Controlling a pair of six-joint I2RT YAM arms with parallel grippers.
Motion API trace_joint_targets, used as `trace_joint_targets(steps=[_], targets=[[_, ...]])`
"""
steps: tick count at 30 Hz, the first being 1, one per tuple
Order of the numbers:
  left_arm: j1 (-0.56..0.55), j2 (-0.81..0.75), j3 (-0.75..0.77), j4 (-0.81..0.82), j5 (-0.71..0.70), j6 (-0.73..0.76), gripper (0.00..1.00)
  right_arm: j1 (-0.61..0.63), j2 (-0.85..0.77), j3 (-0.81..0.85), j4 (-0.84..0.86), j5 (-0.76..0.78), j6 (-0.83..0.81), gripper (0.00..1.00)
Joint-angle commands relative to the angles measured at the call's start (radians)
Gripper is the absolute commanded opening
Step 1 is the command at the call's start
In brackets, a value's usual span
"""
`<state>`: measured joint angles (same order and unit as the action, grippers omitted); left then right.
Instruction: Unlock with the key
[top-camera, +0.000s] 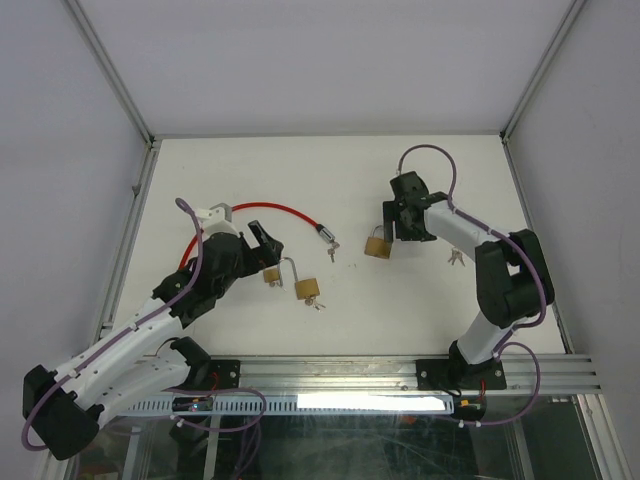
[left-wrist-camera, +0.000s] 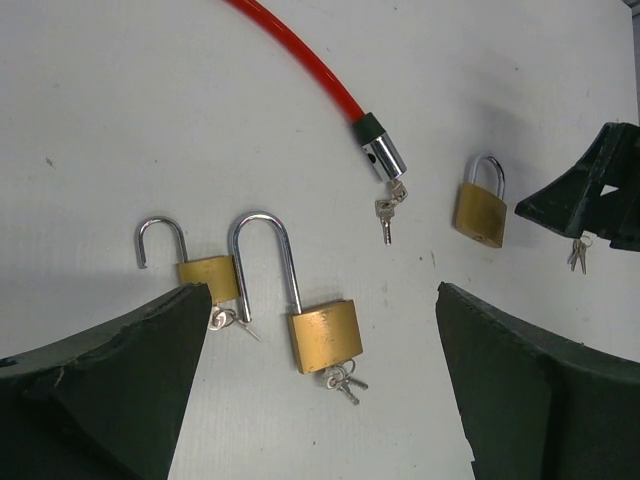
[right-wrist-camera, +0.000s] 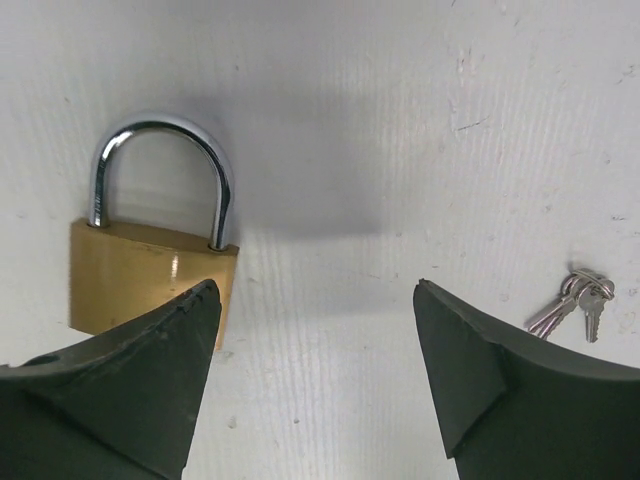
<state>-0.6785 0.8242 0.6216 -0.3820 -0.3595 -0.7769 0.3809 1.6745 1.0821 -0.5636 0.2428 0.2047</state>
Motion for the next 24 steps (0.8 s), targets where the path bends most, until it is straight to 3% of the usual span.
trace_joint_targets(steps=[1,5,14,21,24], targets=[[0.011,-0.033,-0.008,0.015,-0.002,-0.010,0.98,0.003,-0.085,0.077,-0.033,0.016,0.150,0.81],[0.010,-0.020,-0.007,0.019,-0.005,-0.005,0.99,0.072,-0.110,0.058,-0.014,-0.004,0.264,0.83],[0.010,-0.001,0.005,0.025,0.008,0.018,0.99,0.138,0.033,0.117,-0.022,0.058,0.361,0.92],[0.010,-0.007,0.003,0.021,0.012,0.032,0.99,0.150,0.121,0.132,0.004,0.065,0.373,0.92],[0.011,0.001,0.010,0.022,0.014,0.039,0.99,0.168,0.126,0.127,0.004,0.057,0.366,0.87]])
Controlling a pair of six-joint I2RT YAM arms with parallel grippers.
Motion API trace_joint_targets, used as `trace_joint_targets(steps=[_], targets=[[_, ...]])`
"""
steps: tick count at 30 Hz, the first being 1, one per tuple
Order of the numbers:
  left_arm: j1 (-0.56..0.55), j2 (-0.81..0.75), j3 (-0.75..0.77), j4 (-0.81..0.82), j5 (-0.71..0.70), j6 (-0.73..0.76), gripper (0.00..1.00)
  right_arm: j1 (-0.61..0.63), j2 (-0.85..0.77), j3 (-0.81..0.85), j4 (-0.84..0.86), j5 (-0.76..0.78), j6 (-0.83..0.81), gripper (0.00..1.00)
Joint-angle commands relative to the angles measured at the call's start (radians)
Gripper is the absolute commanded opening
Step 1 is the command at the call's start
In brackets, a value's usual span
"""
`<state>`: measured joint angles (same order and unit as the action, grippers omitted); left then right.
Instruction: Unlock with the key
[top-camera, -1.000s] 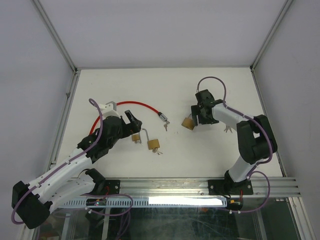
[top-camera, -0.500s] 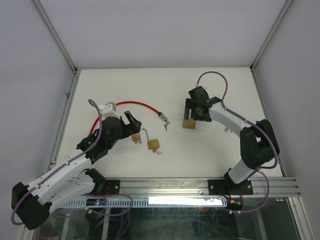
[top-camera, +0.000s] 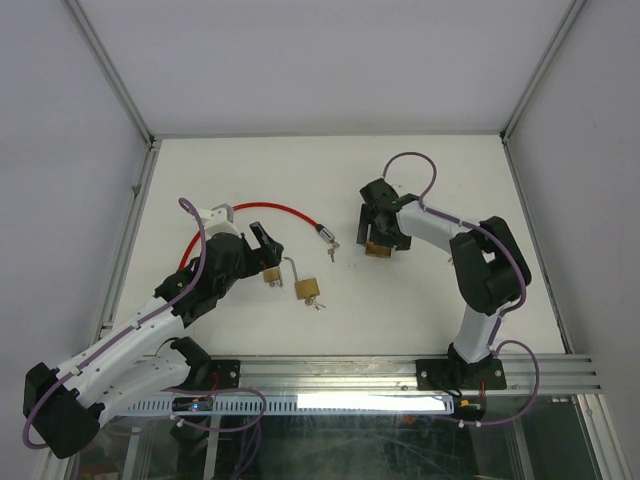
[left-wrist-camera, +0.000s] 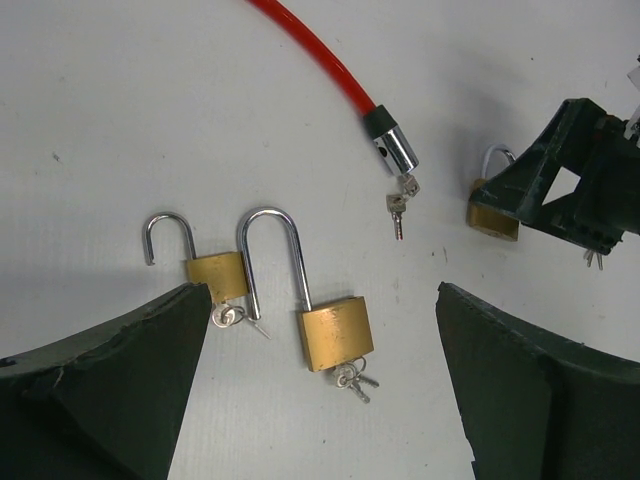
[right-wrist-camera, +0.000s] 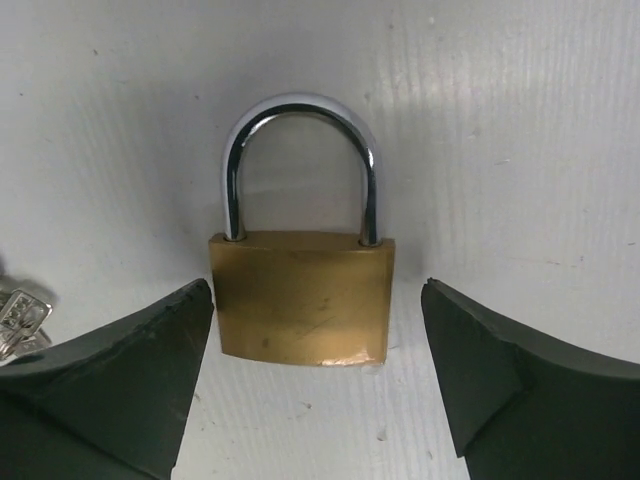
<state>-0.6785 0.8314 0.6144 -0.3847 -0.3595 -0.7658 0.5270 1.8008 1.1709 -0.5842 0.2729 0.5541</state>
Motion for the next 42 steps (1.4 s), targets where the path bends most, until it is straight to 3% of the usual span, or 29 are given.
trace_joint_targets(steps=[1,13,17,22,29,32,36,42], targets=[[0.010,-0.004,0.019,0.024,0.016,0.029,0.99,0.029,-0.001,0.034,0.022,0.019,0.015,0.84],[0.010,0.012,0.016,0.032,0.032,0.025,0.99,0.220,-0.131,-0.084,-0.072,-0.030,0.086,0.56],[0.010,0.016,0.017,0.032,0.039,0.024,0.99,0.336,-0.144,-0.108,-0.094,-0.049,0.133,0.54],[0.011,0.017,0.015,0.032,0.043,0.019,0.99,0.429,-0.120,-0.097,-0.094,-0.048,0.173,0.60],[0.010,0.000,0.024,0.018,0.047,0.012,0.99,0.440,-0.158,-0.052,-0.140,-0.009,0.121,0.85],[0.010,-0.014,0.023,0.006,0.035,0.007,0.99,0.427,-0.196,-0.031,-0.181,0.010,0.063,0.92],[0.011,-0.024,0.018,-0.003,0.034,-0.001,0.99,0.361,-0.242,-0.019,-0.239,0.043,-0.007,0.93],[0.010,-0.022,0.015,-0.011,0.033,-0.003,0.99,0.131,-0.362,-0.076,-0.240,0.016,-0.105,0.93]])
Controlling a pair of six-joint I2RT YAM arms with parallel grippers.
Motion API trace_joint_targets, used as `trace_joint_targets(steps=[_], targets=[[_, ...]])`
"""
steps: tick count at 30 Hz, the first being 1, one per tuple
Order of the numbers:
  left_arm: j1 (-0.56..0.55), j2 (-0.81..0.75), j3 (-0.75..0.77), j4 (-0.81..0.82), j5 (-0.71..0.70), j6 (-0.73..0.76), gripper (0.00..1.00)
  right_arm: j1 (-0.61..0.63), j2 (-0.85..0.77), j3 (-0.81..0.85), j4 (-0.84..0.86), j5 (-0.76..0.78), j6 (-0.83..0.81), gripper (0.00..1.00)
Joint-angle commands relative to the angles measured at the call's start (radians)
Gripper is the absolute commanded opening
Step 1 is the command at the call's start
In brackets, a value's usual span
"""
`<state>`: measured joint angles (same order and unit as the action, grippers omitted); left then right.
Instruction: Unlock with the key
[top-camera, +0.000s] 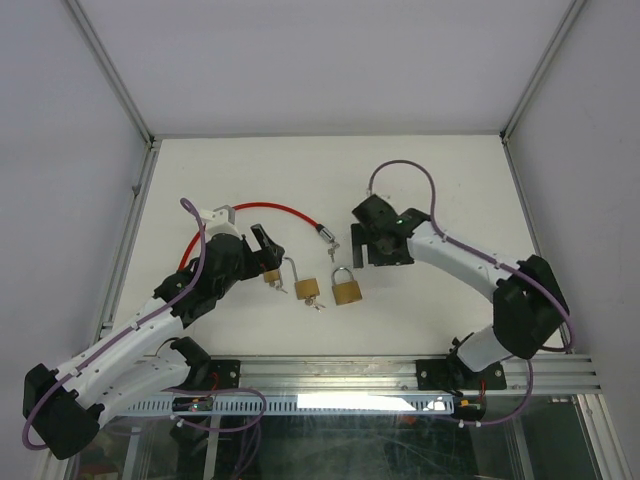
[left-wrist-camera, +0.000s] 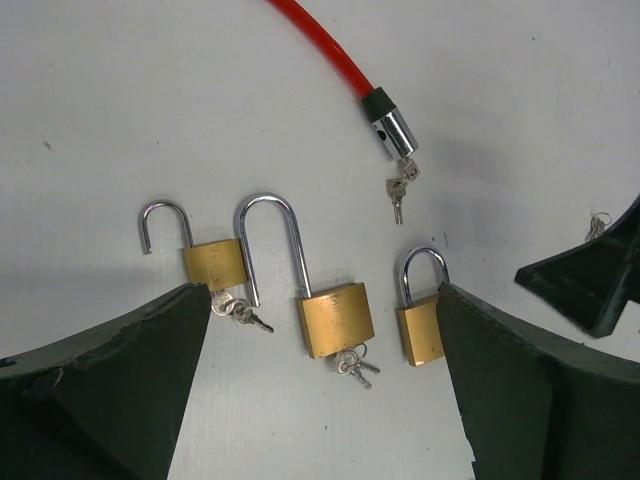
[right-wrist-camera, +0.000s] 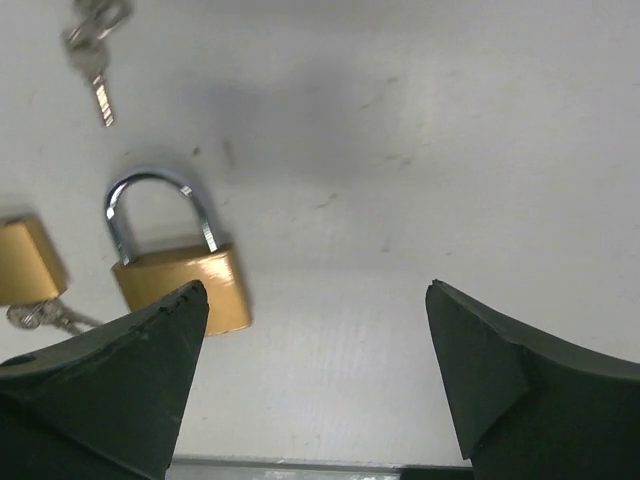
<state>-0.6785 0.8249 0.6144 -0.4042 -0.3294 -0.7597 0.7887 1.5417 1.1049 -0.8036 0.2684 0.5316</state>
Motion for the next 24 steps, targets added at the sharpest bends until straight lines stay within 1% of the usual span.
trace_joint_targets(steps=[1,7,13,18,24], targets=[[0.011,-0.014,0.015,0.006,0.002,-0.009,0.99,-0.180,-0.122,-0.019,-0.018,0.015,-0.091,0.93],[0.010,0.003,0.024,-0.007,0.007,-0.002,0.99,-0.490,-0.182,-0.077,0.033,-0.045,-0.141,0.91],[0.010,0.007,0.022,-0.025,0.007,0.001,0.99,-0.735,-0.164,-0.115,0.136,-0.116,-0.183,0.88],[0.010,-0.003,0.018,-0.030,0.013,-0.003,0.99,-0.828,-0.062,-0.087,0.206,-0.129,-0.242,0.79],[0.010,-0.017,0.018,-0.035,0.022,0.006,0.99,-0.886,0.061,-0.045,0.237,-0.183,-0.310,0.69]])
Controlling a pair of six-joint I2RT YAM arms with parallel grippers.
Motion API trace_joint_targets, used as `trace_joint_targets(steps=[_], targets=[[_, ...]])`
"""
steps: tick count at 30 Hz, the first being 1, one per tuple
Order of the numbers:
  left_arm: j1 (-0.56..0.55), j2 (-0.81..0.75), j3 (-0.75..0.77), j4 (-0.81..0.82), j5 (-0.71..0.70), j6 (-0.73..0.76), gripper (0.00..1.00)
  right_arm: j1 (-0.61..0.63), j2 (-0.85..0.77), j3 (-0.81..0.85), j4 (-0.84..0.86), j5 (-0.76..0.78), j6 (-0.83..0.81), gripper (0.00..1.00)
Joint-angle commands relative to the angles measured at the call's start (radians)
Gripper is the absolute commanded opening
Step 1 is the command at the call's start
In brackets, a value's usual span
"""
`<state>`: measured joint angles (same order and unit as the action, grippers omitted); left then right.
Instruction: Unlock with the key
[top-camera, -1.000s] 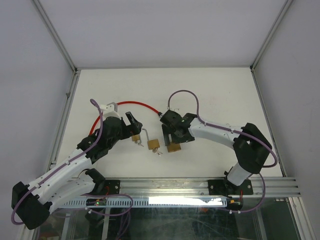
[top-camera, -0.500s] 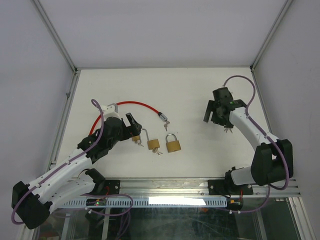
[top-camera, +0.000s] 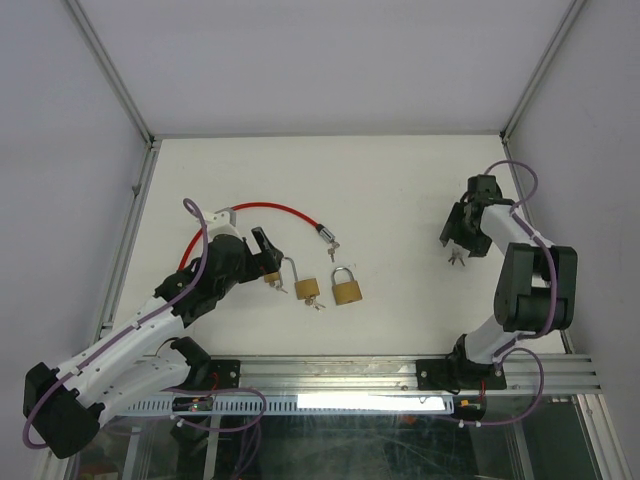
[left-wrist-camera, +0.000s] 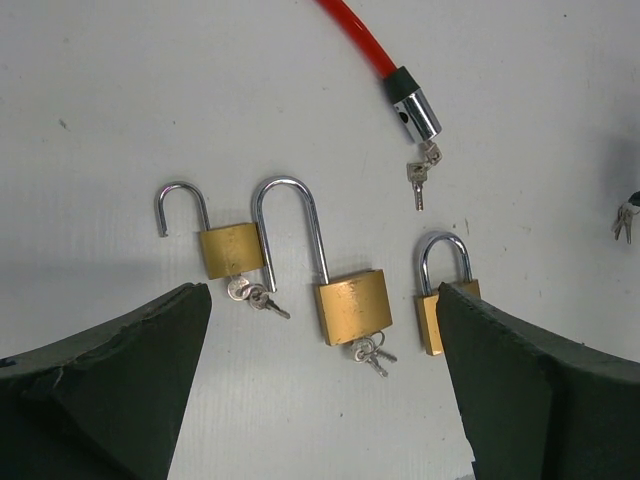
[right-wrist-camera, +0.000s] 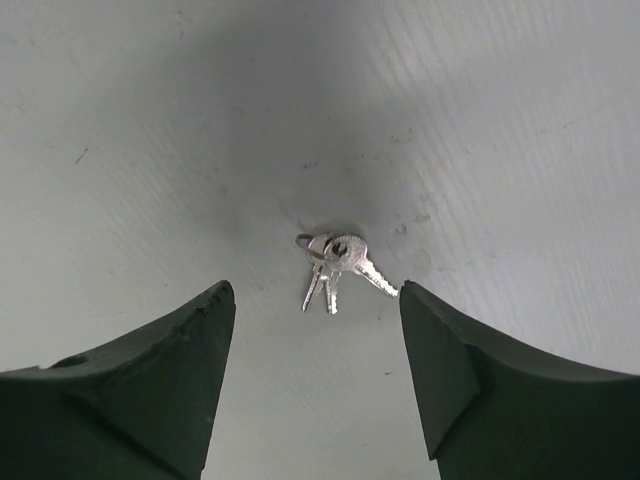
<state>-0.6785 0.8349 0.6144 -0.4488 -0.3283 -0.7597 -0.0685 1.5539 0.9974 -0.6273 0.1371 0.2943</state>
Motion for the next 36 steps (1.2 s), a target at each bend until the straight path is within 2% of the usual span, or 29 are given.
trace_joint_targets(steps=[1,7,10,13,18,20,27,33,36], targets=[[0.010,-0.027,0.018,0.010,0.021,0.009,0.99,-0.033,0.065,0.069,0.058,-0.060,-0.083,0.69],[0.010,-0.015,0.022,0.018,0.025,0.018,0.99,-0.043,0.128,0.067,0.050,-0.086,-0.121,0.61],[0.011,-0.003,0.027,0.031,0.037,0.023,0.99,-0.045,0.163,0.058,0.036,-0.101,-0.124,0.54],[0.010,0.013,0.035,0.040,0.048,0.025,0.99,-0.044,0.163,0.042,0.013,-0.121,-0.101,0.43],[0.010,0.025,0.030,0.071,0.076,0.026,0.99,-0.040,0.132,0.013,-0.003,-0.159,-0.074,0.15],[0.010,0.033,0.026,0.086,0.089,0.026,0.99,-0.028,0.107,0.005,-0.003,-0.184,-0.058,0.09],[0.011,0.067,0.045,0.121,0.138,0.024,0.99,0.088,-0.015,-0.024,0.009,-0.277,0.036,0.00],[0.011,0.069,0.047,0.166,0.195,0.034,0.99,0.246,-0.141,-0.052,0.074,-0.300,0.195,0.00],[0.011,0.080,0.050,0.191,0.218,0.041,0.99,0.302,-0.169,-0.059,0.086,-0.253,0.243,0.00]])
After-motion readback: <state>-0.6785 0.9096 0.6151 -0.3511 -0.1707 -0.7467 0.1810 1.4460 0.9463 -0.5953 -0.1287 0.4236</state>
